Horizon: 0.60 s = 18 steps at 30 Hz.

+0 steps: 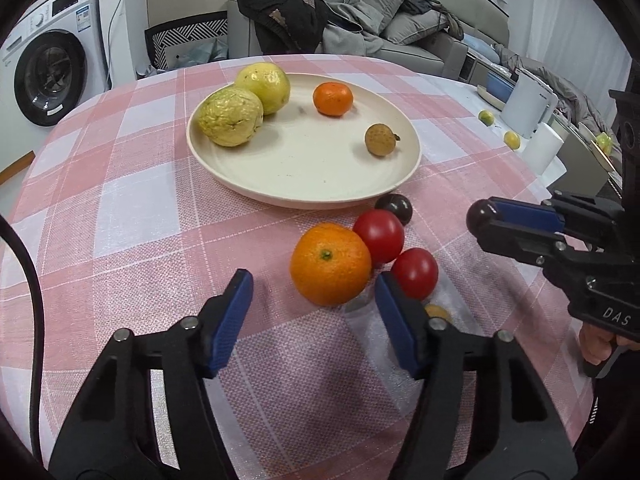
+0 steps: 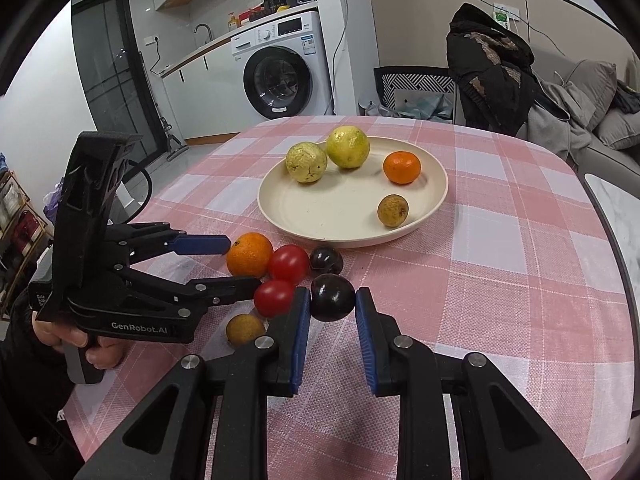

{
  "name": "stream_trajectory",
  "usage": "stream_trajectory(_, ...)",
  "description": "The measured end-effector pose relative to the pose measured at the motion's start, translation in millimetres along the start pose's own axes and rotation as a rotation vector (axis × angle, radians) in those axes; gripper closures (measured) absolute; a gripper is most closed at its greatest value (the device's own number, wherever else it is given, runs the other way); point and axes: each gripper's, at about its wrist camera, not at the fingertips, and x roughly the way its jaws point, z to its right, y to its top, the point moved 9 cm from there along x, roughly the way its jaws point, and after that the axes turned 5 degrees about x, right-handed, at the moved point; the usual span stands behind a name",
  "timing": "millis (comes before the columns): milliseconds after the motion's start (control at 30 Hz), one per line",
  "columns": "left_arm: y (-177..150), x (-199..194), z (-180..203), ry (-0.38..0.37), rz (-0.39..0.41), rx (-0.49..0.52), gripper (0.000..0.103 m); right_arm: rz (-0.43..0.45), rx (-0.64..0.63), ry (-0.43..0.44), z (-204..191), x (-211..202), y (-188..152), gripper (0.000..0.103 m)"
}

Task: Organize fruits
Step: 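Lower the left tool onto the mandarin orange and close its fingers, then carry the mandarin in the left tool over the plate while the right tool carries the plum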

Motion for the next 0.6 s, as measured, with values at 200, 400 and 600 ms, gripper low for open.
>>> stream_trajectory(200, 3, -2, 8, -0.025, 0.016, 0.033, 0.067, -0.001, -0.003, -0.001, -1, 0, 0, 0.079)
stream_trajectory(400, 3, -8, 11, -0.026, 0.035, 0.043, 0.068, -0.004, -0.001, -0.005, 0, 1, 0, 0.079)
stream_trajectory(600, 10, -23, 11, -0.024, 0.092, 0.045, 0.068, 0.012, 0.002, -0.008, 2, -2, 3, 0.079)
